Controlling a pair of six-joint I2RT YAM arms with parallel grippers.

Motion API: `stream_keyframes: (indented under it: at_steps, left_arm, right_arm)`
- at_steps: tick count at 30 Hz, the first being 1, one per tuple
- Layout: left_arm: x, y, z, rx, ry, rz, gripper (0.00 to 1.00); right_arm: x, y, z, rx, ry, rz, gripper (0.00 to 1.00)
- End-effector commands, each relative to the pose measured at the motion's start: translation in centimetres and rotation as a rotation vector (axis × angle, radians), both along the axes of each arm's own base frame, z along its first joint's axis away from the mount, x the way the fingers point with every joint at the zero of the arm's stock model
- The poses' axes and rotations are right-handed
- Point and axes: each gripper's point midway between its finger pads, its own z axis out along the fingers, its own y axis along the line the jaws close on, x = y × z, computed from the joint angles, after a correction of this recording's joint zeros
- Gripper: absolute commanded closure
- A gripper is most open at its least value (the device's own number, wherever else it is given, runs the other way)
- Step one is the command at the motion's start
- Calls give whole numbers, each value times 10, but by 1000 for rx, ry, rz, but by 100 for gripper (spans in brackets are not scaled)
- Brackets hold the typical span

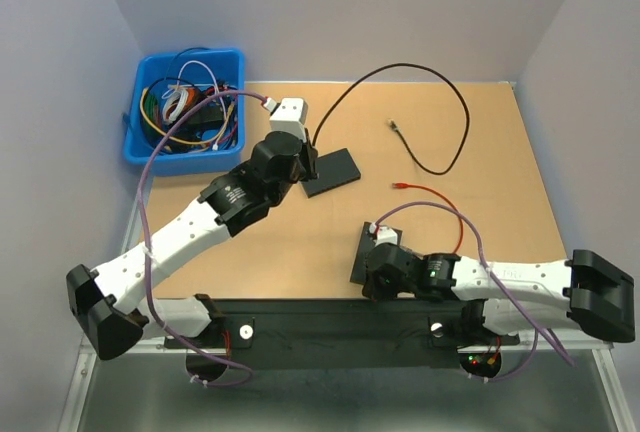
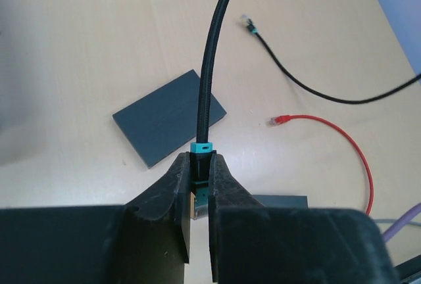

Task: Insert the plug into the switch port

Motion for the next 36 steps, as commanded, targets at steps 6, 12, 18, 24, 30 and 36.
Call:
stream_keyframes:
  at_steps: [6, 12, 18, 24, 30, 36]
  left_arm:
    - [-14, 27, 3, -23, -7, 54, 100]
    - [-25, 40, 6, -46, -18, 63, 100]
    - [-38, 52, 8, -81, -11, 67, 100]
    - [-54, 62, 13, -158, -15, 59, 100]
    - [-65, 64, 8, -179, 3, 23, 100]
    - [-66, 80, 1, -124, 16, 83, 100]
  right_arm:
    - [8, -15, -19, -52, 8, -151, 89]
    - [31, -35, -28, -150, -33, -285, 86]
    - [105, -63, -22, -225, -67, -426, 85]
    - [228, -117, -24, -144, 11, -612, 86]
    - [325, -109, 11, -99, -100, -570, 63]
    - [318, -115, 77, -57, -241, -534, 32]
